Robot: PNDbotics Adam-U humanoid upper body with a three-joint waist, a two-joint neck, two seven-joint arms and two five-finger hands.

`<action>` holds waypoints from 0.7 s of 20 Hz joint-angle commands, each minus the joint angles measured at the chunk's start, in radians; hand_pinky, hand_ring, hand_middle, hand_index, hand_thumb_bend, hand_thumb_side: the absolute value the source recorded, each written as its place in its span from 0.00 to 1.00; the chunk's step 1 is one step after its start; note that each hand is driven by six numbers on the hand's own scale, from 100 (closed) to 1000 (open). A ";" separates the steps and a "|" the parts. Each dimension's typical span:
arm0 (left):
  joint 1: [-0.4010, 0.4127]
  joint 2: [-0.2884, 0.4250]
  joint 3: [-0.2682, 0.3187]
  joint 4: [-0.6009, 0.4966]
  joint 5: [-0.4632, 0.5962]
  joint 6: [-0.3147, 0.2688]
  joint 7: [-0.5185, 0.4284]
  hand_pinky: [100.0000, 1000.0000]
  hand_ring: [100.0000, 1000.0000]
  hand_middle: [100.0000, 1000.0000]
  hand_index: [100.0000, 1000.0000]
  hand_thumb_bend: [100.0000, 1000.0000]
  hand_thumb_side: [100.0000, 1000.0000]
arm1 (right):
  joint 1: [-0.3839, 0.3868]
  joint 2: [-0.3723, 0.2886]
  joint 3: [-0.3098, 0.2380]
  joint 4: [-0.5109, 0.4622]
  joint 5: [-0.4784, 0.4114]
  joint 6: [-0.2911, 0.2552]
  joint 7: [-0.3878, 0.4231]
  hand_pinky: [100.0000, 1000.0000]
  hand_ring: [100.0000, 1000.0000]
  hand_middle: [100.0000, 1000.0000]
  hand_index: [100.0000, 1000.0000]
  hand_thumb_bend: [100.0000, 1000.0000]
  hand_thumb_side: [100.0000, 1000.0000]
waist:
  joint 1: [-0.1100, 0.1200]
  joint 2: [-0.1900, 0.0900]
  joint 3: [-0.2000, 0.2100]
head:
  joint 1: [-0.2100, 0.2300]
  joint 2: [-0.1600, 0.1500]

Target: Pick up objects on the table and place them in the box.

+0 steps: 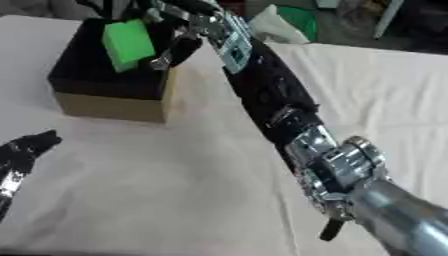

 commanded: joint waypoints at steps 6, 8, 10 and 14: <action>-0.013 -0.002 -0.002 -0.010 0.005 0.001 -0.003 1.00 0.96 0.72 0.79 0.00 0.63 | -0.005 0.004 0.012 -0.006 0.044 -0.089 0.068 0.83 0.69 0.65 0.83 0.40 0.15 | 0.005 -0.016 0.000 | -0.005 -0.002; -0.013 -0.002 -0.001 -0.010 0.006 0.002 -0.003 1.00 0.96 0.72 0.79 0.00 0.63 | -0.003 0.004 0.014 -0.005 0.043 -0.095 0.076 0.85 0.72 0.74 0.89 0.42 0.20 | 0.005 -0.018 -0.001 | -0.002 -0.002; -0.013 -0.001 -0.001 -0.010 0.007 0.002 -0.003 1.00 0.96 0.72 0.79 0.00 0.63 | -0.001 0.002 0.017 -0.004 0.037 -0.102 0.087 0.85 0.74 0.80 0.91 0.44 0.22 | 0.006 -0.020 -0.003 | -0.001 -0.001; -0.012 0.000 -0.001 -0.011 0.009 0.002 -0.002 1.00 0.96 0.72 0.79 0.00 0.63 | 0.003 -0.003 0.013 -0.006 0.026 -0.099 0.094 0.85 0.75 0.83 0.91 0.43 0.22 | 0.008 -0.022 -0.008 | 0.001 -0.002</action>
